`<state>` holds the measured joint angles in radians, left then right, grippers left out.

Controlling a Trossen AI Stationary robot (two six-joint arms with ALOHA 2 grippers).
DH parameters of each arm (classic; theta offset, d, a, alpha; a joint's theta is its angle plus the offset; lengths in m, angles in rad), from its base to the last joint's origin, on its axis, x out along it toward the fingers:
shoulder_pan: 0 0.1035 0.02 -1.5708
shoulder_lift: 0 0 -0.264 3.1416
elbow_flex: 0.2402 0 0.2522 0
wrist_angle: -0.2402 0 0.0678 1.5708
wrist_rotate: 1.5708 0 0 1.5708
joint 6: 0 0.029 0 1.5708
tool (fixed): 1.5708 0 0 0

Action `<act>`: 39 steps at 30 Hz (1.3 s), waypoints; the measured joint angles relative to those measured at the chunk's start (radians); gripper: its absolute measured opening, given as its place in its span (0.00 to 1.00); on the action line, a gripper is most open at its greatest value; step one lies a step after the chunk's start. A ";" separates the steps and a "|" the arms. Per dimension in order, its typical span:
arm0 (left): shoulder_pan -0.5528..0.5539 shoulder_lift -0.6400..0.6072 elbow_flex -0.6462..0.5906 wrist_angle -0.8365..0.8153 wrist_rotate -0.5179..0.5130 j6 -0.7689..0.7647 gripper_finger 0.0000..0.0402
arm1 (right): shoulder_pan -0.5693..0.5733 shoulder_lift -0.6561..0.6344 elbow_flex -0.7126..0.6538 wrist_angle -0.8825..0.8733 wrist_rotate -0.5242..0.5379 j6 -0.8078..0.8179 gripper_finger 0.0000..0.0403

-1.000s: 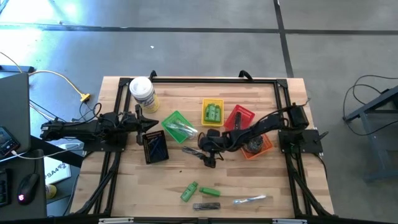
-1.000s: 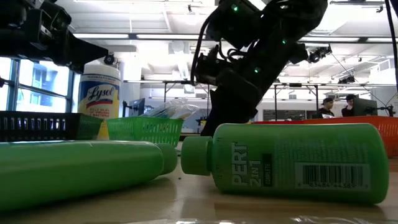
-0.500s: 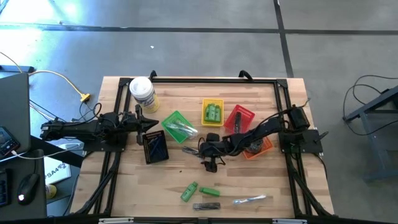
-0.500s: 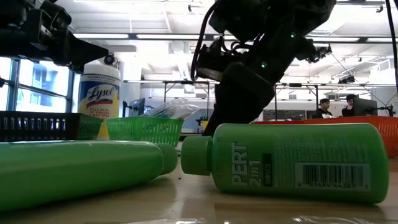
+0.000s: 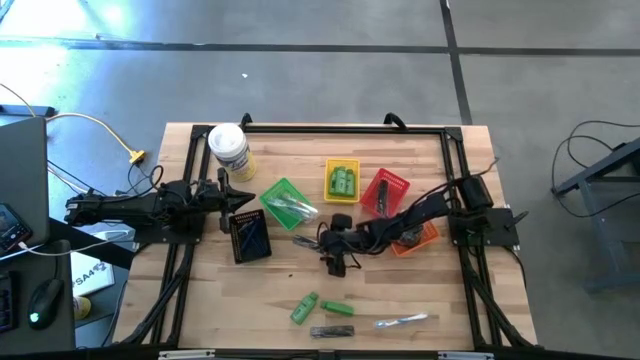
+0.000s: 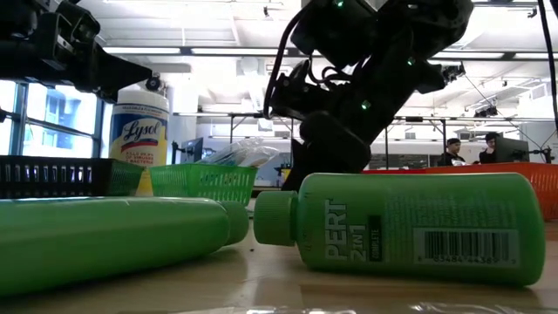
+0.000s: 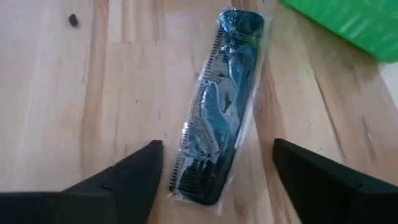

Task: Pick & Place Travel size toiletries

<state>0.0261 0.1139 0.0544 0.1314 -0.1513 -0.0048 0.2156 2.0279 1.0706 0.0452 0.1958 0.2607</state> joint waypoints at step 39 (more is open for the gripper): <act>0.000 0.000 0.000 -0.006 0.003 0.000 0.00 | 0.068 -0.215 -0.008 -0.069 0.035 -0.037 0.01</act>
<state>0.0261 0.1135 0.0544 0.1256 -0.1482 -0.0048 0.2840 1.8127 1.0622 -0.0239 0.2310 0.2242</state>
